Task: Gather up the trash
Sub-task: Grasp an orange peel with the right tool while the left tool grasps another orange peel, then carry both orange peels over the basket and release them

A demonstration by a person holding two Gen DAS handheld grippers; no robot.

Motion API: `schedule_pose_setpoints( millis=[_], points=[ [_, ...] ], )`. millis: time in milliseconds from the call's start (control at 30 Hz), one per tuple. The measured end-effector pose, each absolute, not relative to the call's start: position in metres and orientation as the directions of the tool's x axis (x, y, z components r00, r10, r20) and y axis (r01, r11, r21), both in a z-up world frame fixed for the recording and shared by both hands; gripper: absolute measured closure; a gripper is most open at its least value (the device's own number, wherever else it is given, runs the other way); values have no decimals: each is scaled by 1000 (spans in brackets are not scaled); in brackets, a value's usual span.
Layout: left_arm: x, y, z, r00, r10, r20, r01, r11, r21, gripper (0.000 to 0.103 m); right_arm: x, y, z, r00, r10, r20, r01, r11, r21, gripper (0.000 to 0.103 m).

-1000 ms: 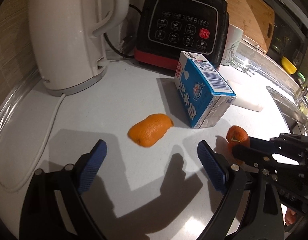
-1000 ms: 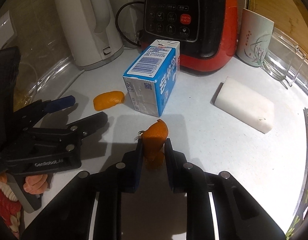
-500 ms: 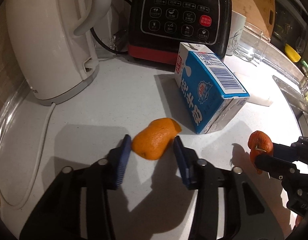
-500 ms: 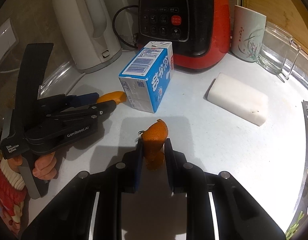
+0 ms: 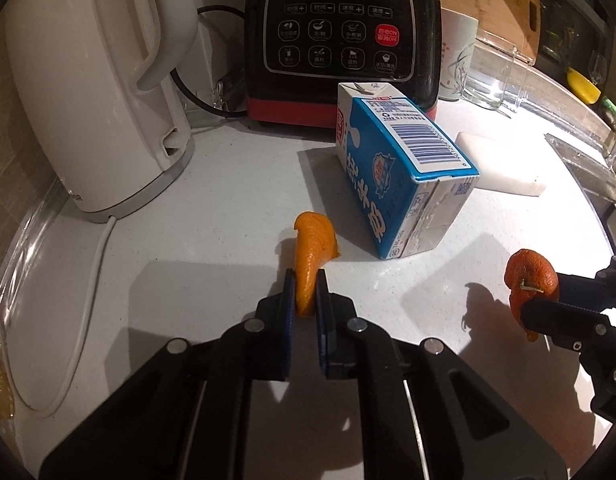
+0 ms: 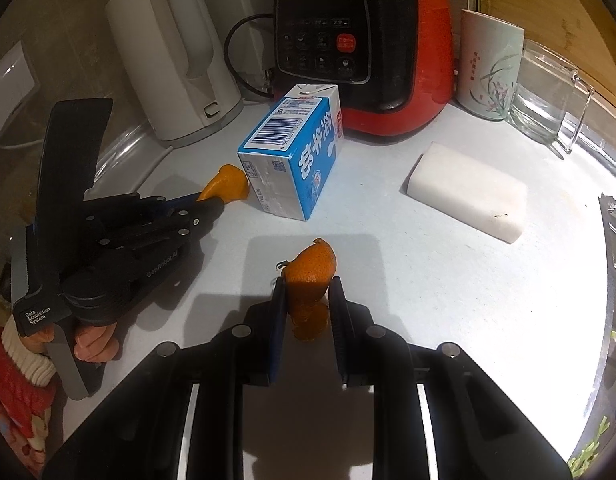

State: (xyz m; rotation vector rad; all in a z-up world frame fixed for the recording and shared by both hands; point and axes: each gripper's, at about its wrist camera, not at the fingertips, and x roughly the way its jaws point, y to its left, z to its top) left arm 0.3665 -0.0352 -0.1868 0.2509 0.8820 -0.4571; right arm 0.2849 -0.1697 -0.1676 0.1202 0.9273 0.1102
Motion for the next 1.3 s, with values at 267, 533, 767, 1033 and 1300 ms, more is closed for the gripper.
schedule_pose_setpoints(
  millis=[267,533,767,1033,1300],
  points=[
    [360,-39,-185,534,-282,-797,486,874,17,94,280,-170,-165,591,145,-794,-42,988,150,81],
    [333,-33,-166,538,-284,-793,468,884,1,94,261,-166,-147,608,165,-777,-61,985,161,81],
    [268,-29,-130,565,-273,-779,402,915,-29,94,205,-166,-127,617,191,-763,-134,981,137,81],
    [170,-40,-99,569,-287,-770,326,939,-109,94,107,-187,-112,623,227,-749,-180,973,144,81],
    [68,-67,-81,581,-285,-762,297,946,-128,94,14,-209,-114,605,250,-756,-183,968,174,81]
  ],
)
